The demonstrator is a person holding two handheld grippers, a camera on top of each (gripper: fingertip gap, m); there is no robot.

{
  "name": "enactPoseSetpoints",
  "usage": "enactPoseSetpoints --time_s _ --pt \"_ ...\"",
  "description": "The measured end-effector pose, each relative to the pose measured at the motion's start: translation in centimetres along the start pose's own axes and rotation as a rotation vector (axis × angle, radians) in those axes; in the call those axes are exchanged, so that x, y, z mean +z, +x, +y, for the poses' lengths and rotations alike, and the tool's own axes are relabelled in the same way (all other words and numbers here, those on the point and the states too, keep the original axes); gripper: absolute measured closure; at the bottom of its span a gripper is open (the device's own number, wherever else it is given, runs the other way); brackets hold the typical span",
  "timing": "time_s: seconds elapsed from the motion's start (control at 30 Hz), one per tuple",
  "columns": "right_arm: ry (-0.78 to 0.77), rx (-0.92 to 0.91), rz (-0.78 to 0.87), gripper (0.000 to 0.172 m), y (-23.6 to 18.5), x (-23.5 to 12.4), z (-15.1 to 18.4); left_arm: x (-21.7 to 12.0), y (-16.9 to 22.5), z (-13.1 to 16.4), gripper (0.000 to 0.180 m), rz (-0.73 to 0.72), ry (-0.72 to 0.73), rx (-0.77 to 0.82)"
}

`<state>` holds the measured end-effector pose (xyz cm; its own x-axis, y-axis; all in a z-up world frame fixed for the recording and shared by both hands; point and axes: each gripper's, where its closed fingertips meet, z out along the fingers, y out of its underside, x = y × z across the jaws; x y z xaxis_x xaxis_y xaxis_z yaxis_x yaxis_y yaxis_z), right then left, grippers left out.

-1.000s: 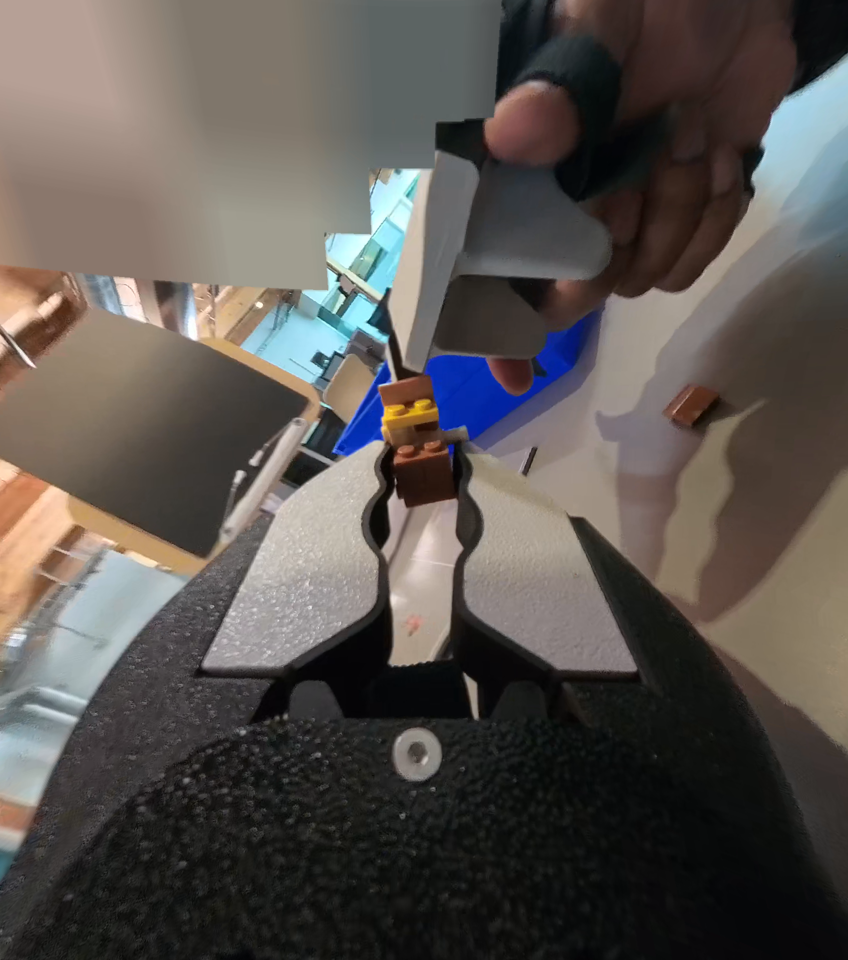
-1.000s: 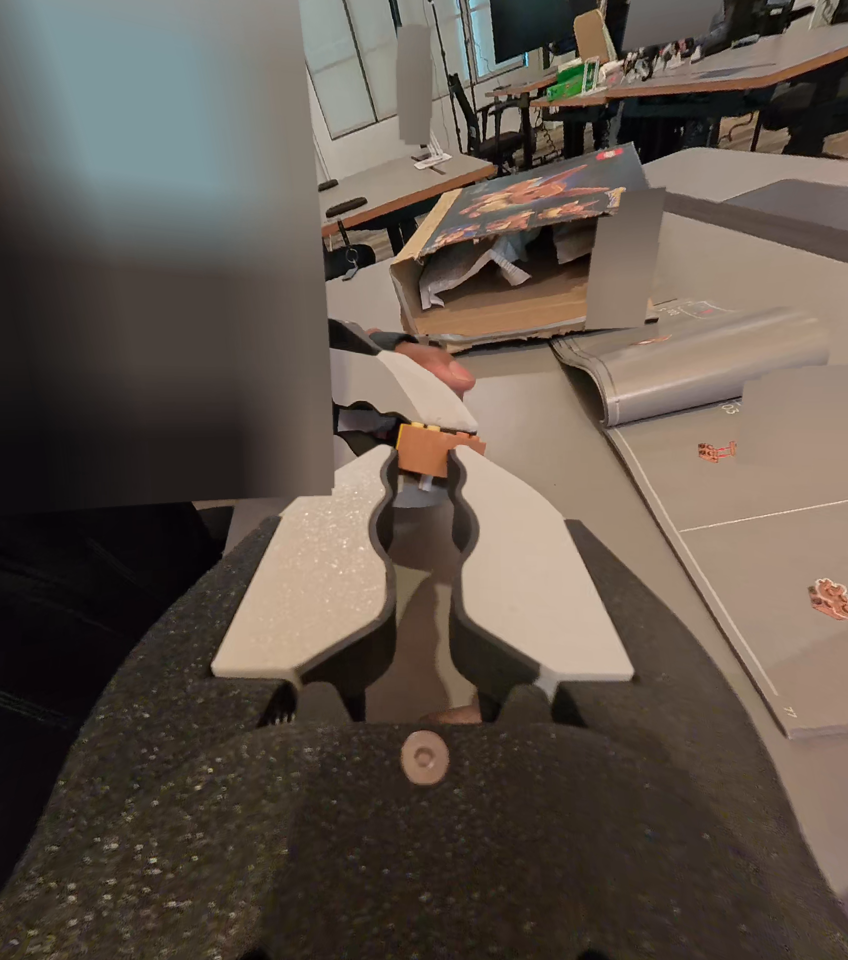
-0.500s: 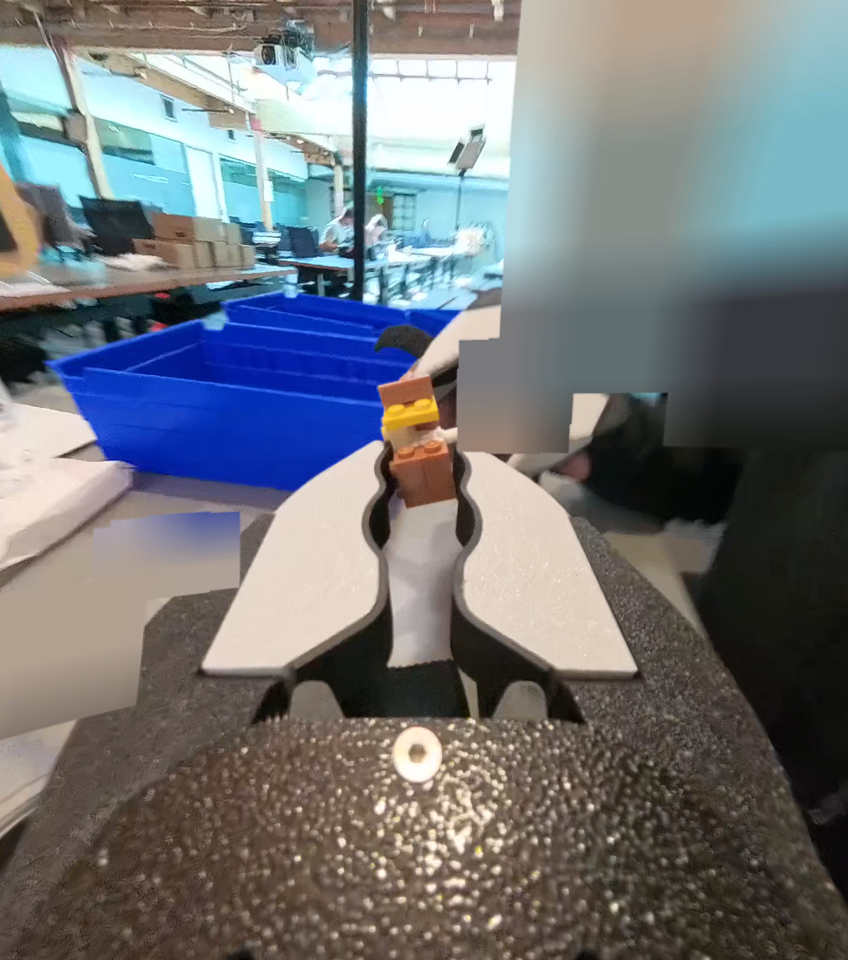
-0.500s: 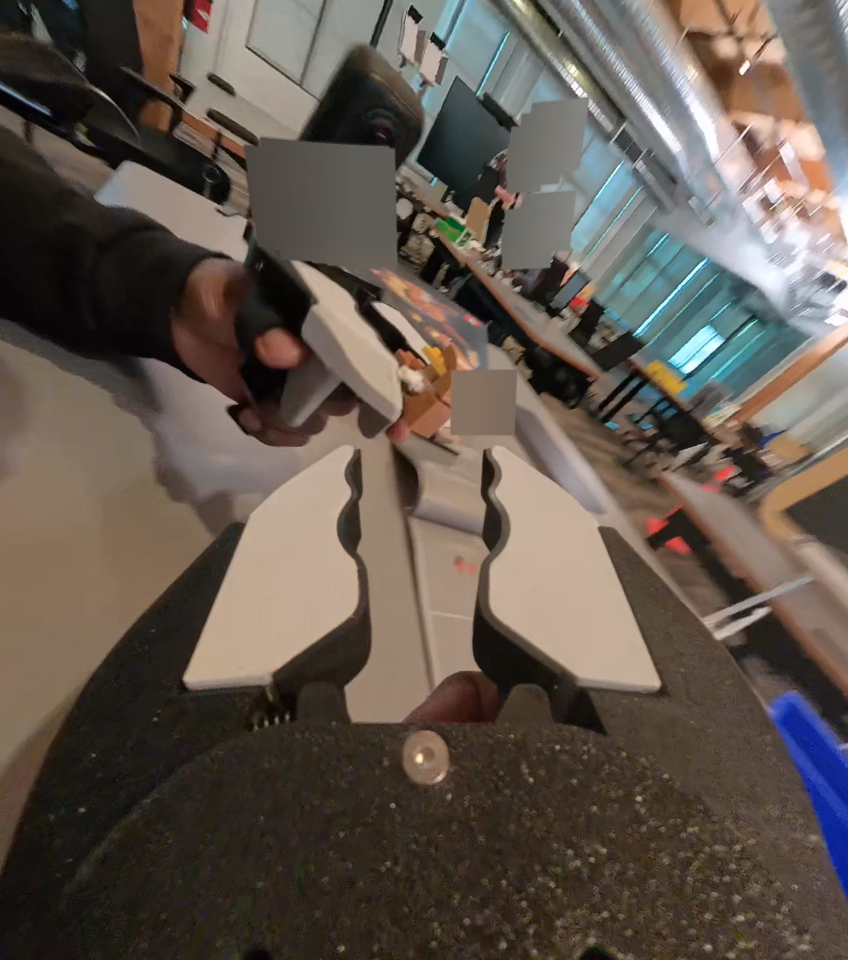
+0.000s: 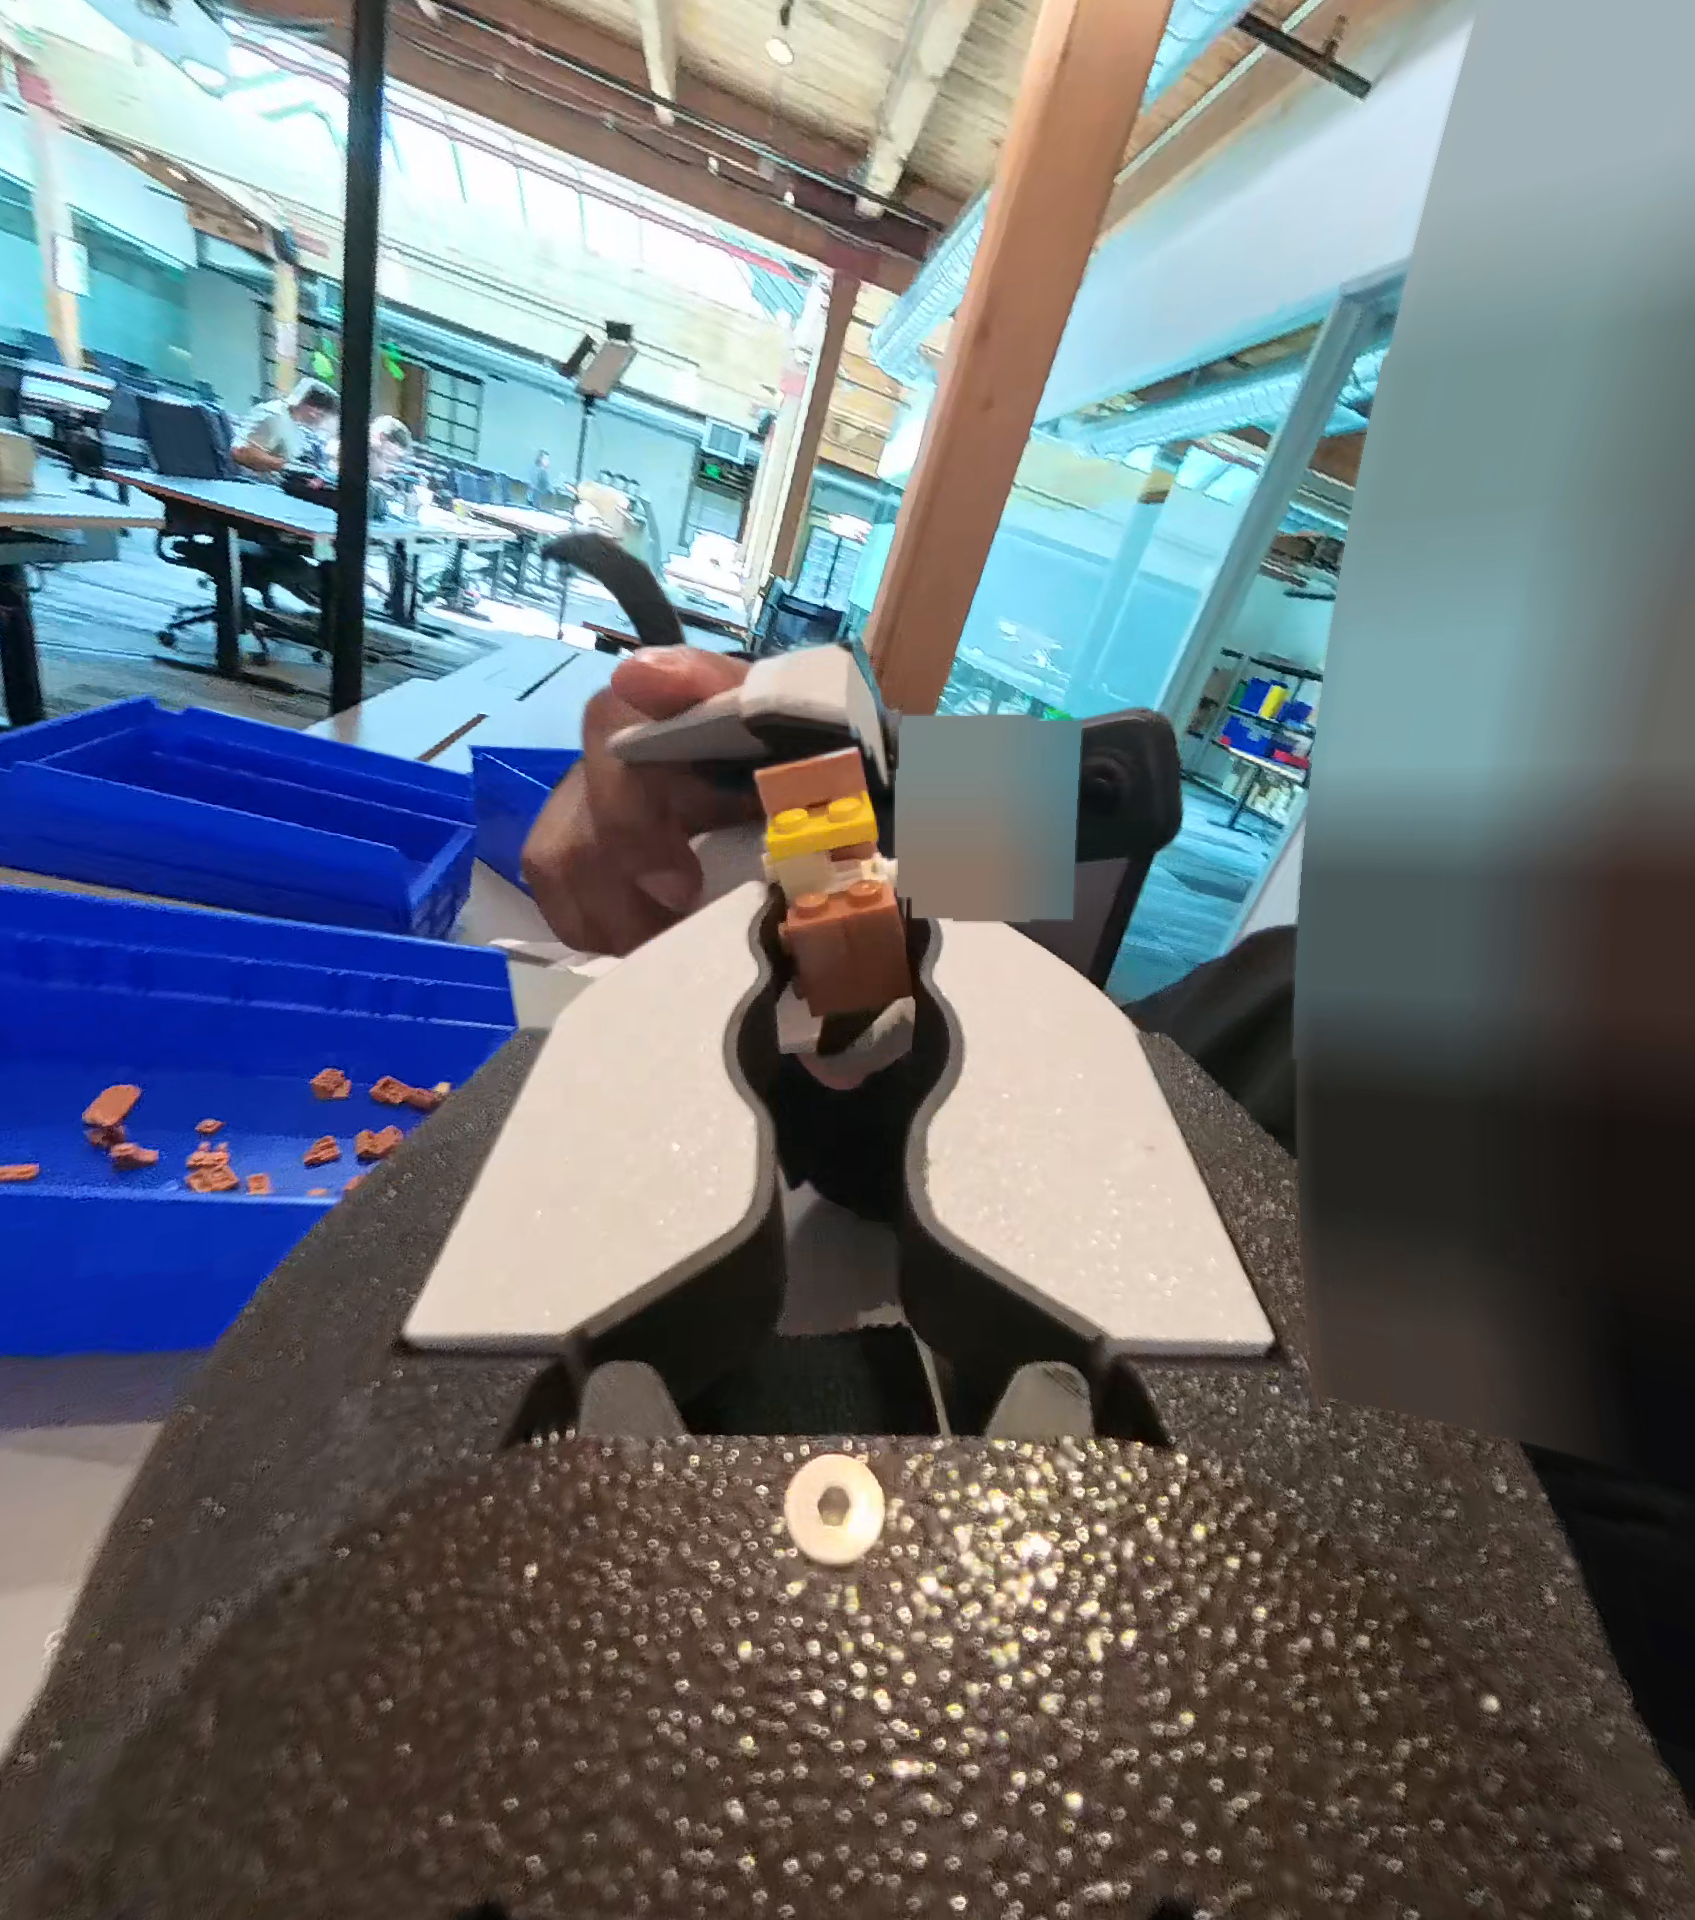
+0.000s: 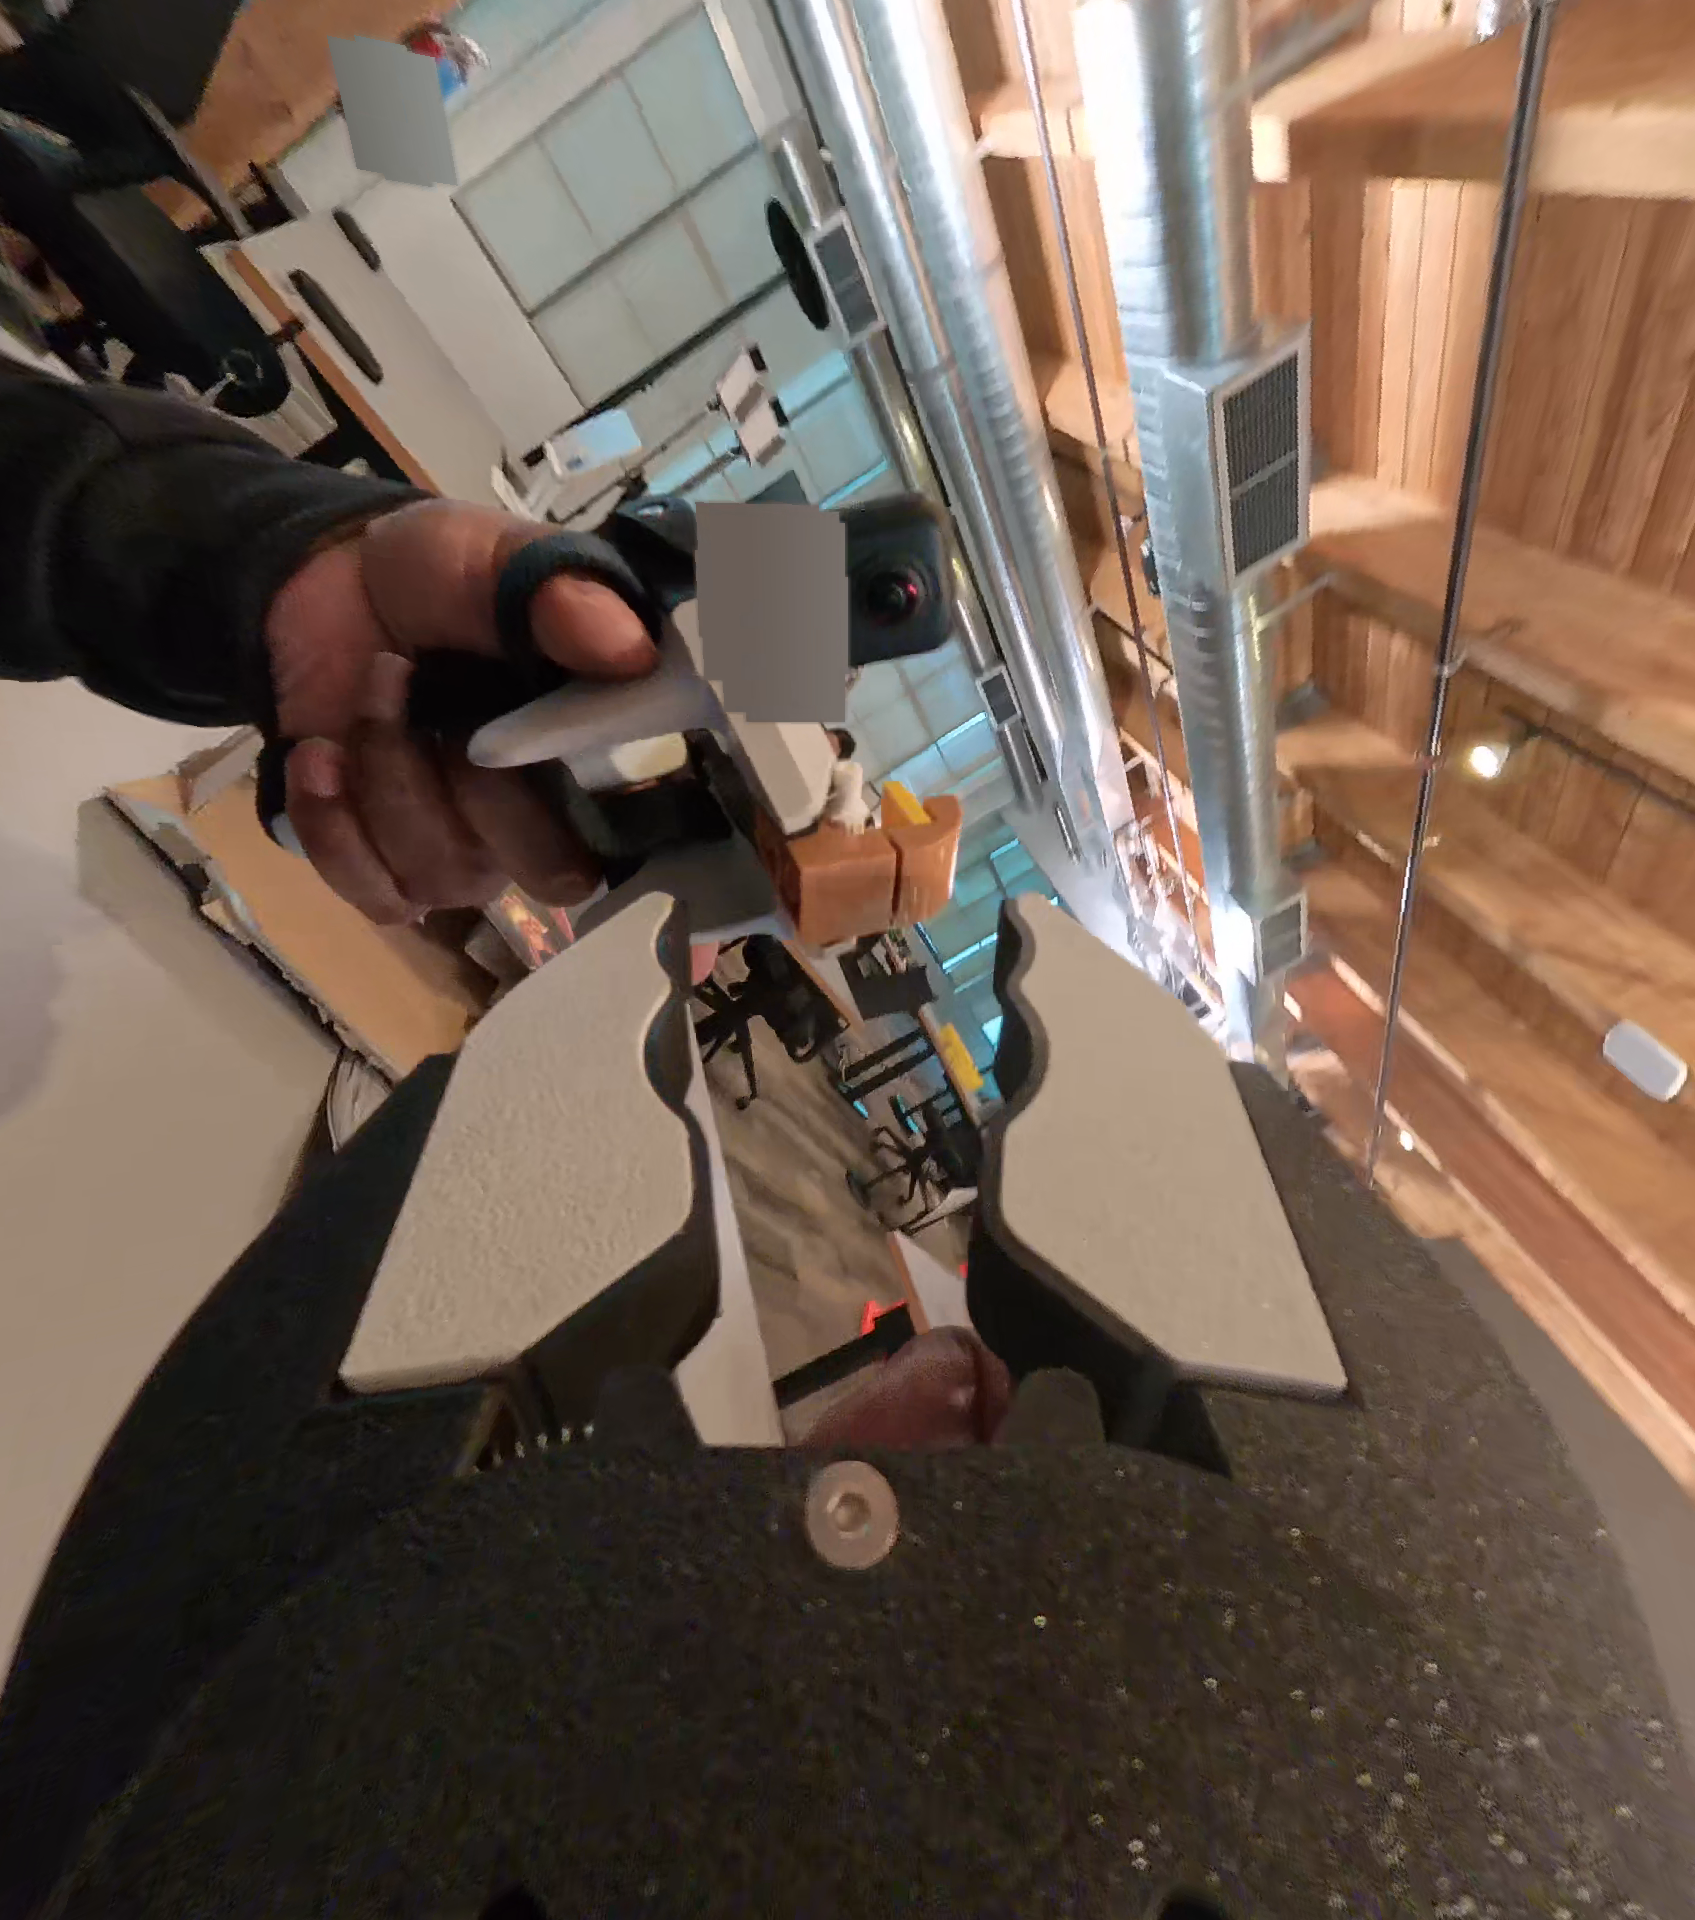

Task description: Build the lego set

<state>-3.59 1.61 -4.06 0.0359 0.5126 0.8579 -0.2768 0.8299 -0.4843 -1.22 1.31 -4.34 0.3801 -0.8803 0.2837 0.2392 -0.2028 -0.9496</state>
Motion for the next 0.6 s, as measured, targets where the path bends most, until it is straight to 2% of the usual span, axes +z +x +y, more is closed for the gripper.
enactPoseSetpoints --time_s 0.17,0.33,0.6 --pt "0.048 -0.117 -0.012 0.115 1.4 -0.5 -1.0 0.8 0.3 0.0 0.16 0.051 -0.041 0.003" --pt "0.062 -0.083 -0.075 0.117 1.1 -0.8 -0.7 0.5 -1.2 0.8 0.16 0.038 -0.073 -0.008" --pt "0.02 -0.087 -0.135 0.125 -0.5 -0.1 0.3 1.1 -1.3 2.0 0.16 0.067 -0.116 0.008"
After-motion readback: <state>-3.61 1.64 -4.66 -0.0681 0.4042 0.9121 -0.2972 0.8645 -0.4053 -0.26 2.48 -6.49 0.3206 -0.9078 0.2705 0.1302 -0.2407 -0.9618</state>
